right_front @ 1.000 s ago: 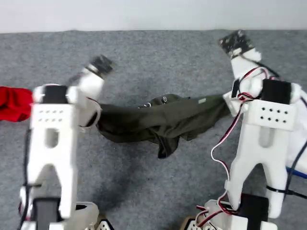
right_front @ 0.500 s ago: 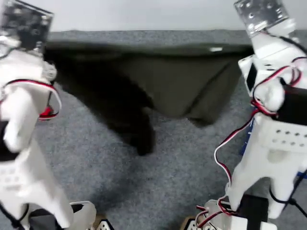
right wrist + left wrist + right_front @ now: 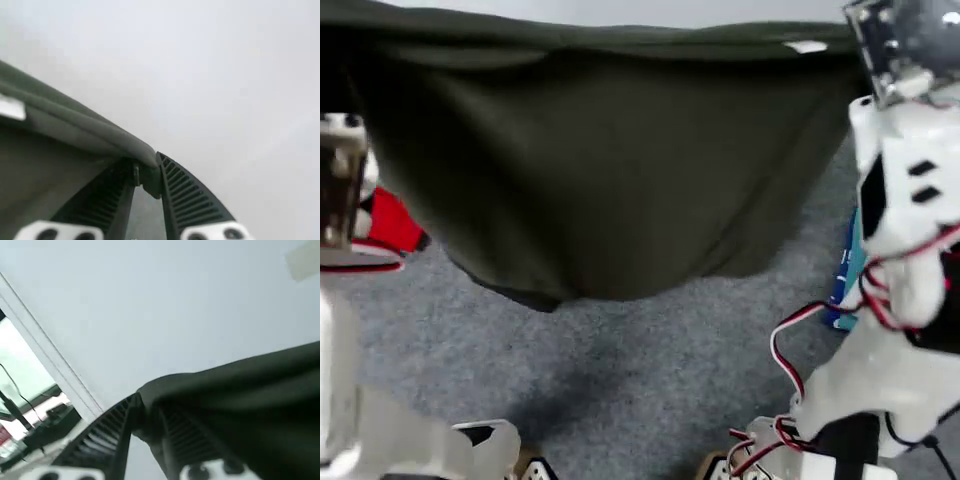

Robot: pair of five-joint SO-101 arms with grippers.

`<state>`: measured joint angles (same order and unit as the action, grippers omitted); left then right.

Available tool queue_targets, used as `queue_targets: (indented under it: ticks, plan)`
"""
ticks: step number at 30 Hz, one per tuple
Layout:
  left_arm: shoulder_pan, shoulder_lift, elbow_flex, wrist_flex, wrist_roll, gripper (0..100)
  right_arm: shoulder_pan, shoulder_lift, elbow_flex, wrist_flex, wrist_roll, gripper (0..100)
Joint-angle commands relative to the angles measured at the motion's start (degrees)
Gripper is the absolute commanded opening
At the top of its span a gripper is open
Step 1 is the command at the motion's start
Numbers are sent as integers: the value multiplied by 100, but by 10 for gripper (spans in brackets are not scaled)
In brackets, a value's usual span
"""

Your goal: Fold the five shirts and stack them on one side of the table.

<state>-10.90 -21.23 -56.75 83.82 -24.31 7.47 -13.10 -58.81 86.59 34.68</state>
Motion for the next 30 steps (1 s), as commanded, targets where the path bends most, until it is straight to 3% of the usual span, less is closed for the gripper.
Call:
queue_targets:
  ticks: [1, 6, 15, 20, 25, 30]
  plan:
    - [-105, -123, -453, -176, -255, 6, 57, -92, -818, -75, -26, 10]
    - [-105, -123, -1121, -53, -703, 6, 66, -92, -1653, -4, 26, 10]
    - [-105, -123, -2167, 1046, -862, 6, 488, -92, -2831, 1578, 800, 10]
    - [-105, -88, -2360, 1679, -1090, 6, 523, -84, -2892, 1631, 923, 10]
    - [-88, -70, -1437, 1662, -1099, 6, 409, -31, -1565, 1631, 923, 10]
    - [-70, -70, 549, 1653, -1099, 6, 145, -48, 756, 1613, 941, 10]
